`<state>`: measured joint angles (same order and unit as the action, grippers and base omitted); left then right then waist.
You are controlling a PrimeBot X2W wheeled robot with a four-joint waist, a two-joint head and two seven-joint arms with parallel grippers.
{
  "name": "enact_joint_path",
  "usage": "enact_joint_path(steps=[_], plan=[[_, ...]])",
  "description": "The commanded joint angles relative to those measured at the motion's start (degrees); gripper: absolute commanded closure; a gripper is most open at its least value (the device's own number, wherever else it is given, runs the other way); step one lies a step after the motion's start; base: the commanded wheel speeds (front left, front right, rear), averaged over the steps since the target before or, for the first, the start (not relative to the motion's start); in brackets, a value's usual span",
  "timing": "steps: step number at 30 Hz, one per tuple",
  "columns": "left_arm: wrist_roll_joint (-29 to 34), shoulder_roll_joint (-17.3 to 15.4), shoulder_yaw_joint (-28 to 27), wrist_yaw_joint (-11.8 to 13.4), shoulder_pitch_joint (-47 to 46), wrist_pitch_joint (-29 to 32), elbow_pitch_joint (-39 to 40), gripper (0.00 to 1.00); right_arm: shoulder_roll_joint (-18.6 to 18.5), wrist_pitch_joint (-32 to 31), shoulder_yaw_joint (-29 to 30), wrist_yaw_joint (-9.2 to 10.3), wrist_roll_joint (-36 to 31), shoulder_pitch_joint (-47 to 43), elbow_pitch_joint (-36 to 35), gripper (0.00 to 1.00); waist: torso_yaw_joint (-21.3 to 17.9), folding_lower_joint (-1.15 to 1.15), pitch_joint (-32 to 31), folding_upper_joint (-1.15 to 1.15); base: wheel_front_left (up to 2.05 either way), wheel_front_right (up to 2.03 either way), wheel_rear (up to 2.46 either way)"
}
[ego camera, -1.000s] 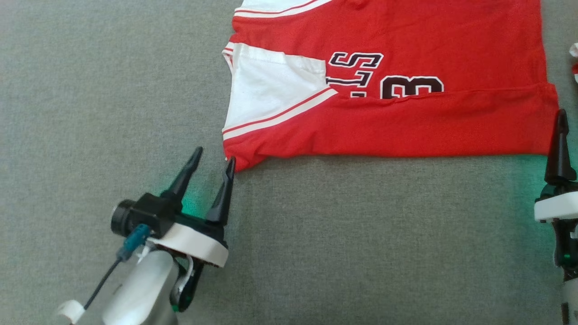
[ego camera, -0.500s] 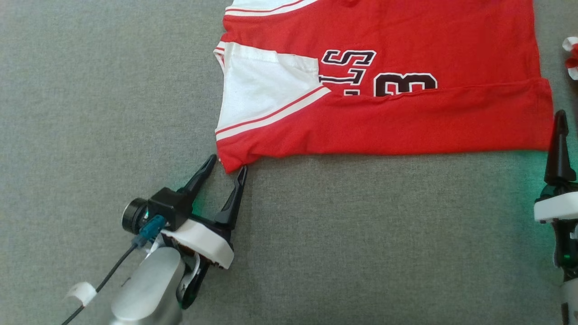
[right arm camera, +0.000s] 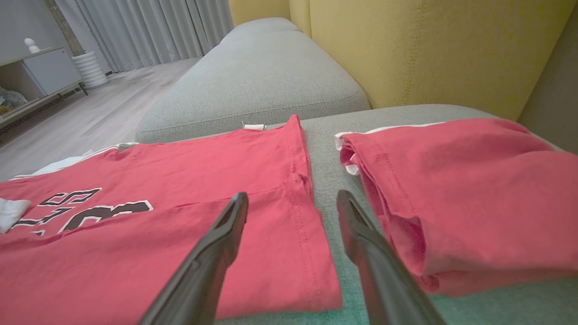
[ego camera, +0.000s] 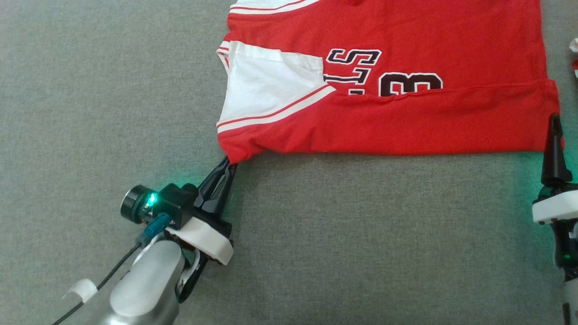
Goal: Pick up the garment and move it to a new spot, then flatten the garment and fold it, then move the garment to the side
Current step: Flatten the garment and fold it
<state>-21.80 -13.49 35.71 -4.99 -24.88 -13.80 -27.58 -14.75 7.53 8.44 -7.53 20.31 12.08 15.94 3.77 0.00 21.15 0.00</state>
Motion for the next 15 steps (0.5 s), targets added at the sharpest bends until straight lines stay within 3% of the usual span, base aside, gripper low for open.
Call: enact_joint_path(steps=[1, 9, 15], plan=[[0.4, -1.7, -1.4, 0.4, -1.5, -0.9, 1.7, 1.00, -1.6, -0.2, -0.9, 0.04, 0.6, -0.1, -1.4, 0.00, 0.1, 0.00, 0.0, 0.00, 0.00, 0.00, 0.00], [2.0, -3.0, -0.1, -0.2, -0.8, -1.1, 5.1, 1.00, -2.2, -0.5, -1.0, 0.04, 1.0, 0.0, -0.9, 0.00, 0.9, 0.00, -0.2, 0.00, 0.00, 0.00, 0.00], [2.3, -4.6, -1.4, 1.0, 0.8, -1.2, 8.9, 1.00, -1.9, -0.2, -1.0, 0.04, 1.1, -0.3, -0.5, 0.00, 0.9, 0.00, -0.6, 0.00, 0.00, 0.00, 0.00]])
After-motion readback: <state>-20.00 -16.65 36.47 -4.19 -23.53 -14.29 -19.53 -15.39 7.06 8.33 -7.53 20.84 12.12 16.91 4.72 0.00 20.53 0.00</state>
